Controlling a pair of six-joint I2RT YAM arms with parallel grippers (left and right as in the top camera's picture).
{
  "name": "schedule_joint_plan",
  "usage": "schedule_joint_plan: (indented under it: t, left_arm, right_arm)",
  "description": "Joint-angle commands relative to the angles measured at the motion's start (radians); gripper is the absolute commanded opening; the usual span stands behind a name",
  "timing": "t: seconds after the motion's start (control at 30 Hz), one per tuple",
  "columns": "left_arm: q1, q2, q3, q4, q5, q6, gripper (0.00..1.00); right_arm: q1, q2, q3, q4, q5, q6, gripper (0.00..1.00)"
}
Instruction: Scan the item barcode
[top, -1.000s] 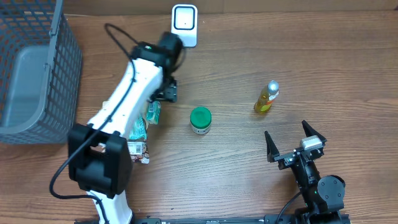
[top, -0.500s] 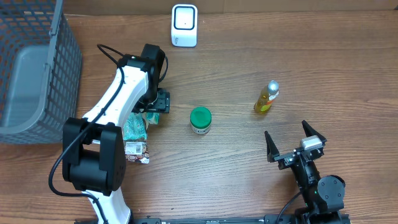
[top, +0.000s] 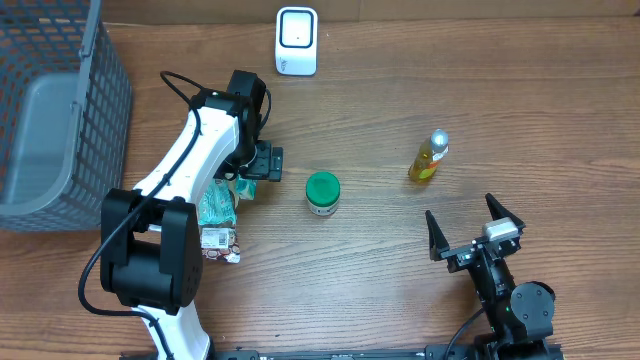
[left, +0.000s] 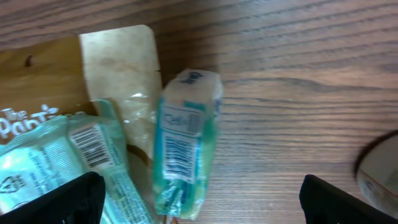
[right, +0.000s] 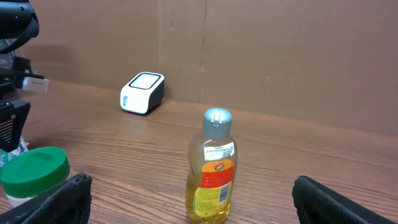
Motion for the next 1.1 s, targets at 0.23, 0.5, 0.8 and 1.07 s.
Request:
schedule_joint_plan:
  t: [0.23, 0.5, 0.8, 1.07]
  left_arm:
    - [-0.007, -0.006, -0.005, 0.021, 0.026, 0.04, 1.0]
    - [-0.007, -0.006, -0.005, 0.037, 0.026, 0.04, 1.0]
    - [-0.007, -0.006, -0.005, 0.037, 0.026, 0.04, 1.0]
    - [-0.007, -0.006, -0.028, 0.055, 0.005, 0.04, 1.0]
  right_arm:
    - [-0.003, -0.01, -0.011, 0.003, 0.006, 0.002, 1.0]
    - [-0.003, -0.01, -0.011, 0.003, 0.006, 0.003, 1.0]
    - [-0.003, -0.01, -0.011, 0.003, 0.006, 0.002, 1.0]
    - [-0.003, -0.01, -0.011, 0.003, 0.006, 0.002, 1.0]
